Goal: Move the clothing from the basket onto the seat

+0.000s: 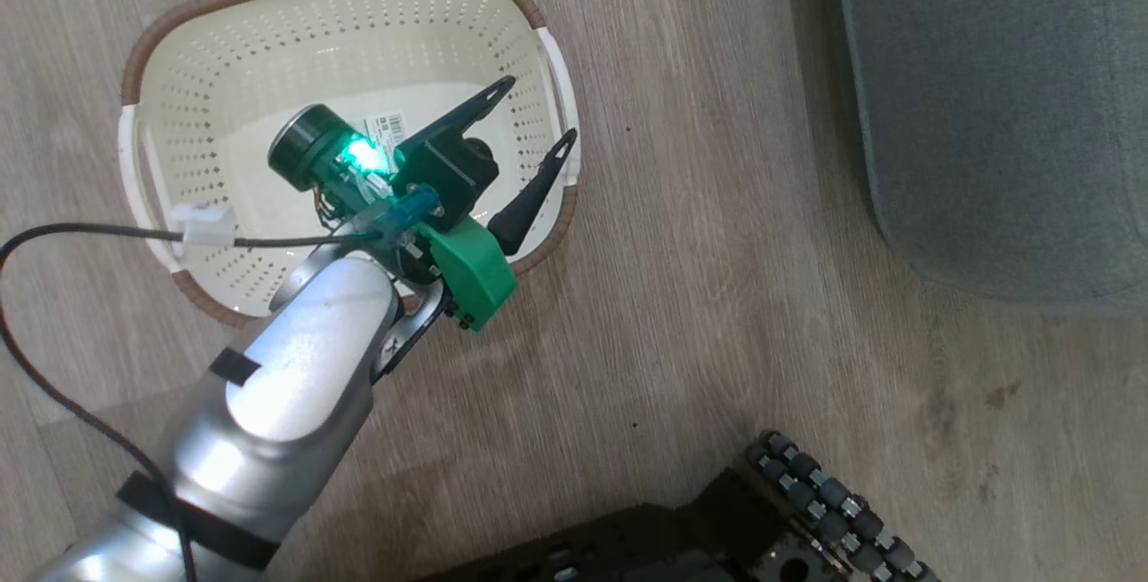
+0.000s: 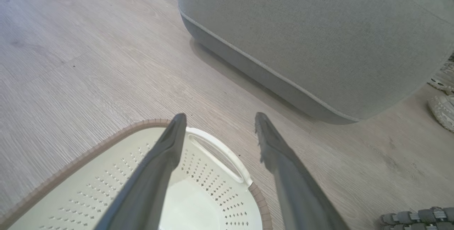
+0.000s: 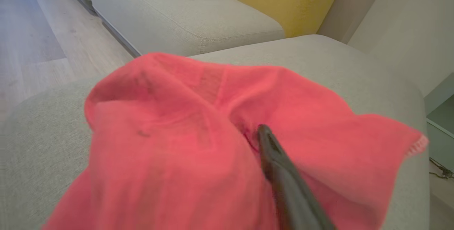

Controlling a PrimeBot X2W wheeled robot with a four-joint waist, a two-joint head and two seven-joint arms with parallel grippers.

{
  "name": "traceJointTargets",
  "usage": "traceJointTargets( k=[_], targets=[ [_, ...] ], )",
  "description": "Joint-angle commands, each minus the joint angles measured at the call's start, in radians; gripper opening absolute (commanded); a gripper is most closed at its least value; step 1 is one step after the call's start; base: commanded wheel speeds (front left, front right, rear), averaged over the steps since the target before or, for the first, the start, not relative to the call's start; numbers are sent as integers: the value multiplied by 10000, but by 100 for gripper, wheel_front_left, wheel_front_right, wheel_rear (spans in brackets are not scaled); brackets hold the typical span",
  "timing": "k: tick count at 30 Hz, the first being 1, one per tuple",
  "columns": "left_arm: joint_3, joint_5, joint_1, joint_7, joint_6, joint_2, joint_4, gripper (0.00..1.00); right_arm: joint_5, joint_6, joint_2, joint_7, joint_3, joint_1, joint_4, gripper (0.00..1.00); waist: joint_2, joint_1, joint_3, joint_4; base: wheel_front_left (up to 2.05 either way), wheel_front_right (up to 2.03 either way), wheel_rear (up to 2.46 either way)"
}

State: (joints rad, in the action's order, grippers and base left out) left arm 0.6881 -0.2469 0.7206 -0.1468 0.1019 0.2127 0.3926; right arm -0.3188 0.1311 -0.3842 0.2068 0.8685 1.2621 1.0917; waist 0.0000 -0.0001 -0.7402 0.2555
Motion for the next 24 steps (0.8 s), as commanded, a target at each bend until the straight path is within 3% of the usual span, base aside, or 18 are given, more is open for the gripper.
traceJointTargets(
  k=[1,6,10,21,24],
  targets=[
    [-192,-151,32,-152,-74,6,-165,100,128,-4,-376,232,-363,-295,-55,100,0,1,143,6,0,0,0],
    [-269,-300,17,-440,-145,-97,193,100,625,-4,-350,520,-1482,-828,230,100,0,1,590,16,0,0,0],
    [-335,-418,-20,-614,-191,-187,468,100,1226,-4,-213,542,-2263,-1333,-275,100,0,1,933,-25,0,0,0],
    [-793,-885,-381,-1103,-384,-592,1453,100,4027,-4,158,548,-5057,-4671,-3267,100,0,1,2666,-475,0,0,0],
    [-1165,-1039,-654,-1138,-544,-614,1574,100,4429,-4,548,548,-5526,-5522,-4164,100,0,1,3215,-602,0,0,0]
  ],
)
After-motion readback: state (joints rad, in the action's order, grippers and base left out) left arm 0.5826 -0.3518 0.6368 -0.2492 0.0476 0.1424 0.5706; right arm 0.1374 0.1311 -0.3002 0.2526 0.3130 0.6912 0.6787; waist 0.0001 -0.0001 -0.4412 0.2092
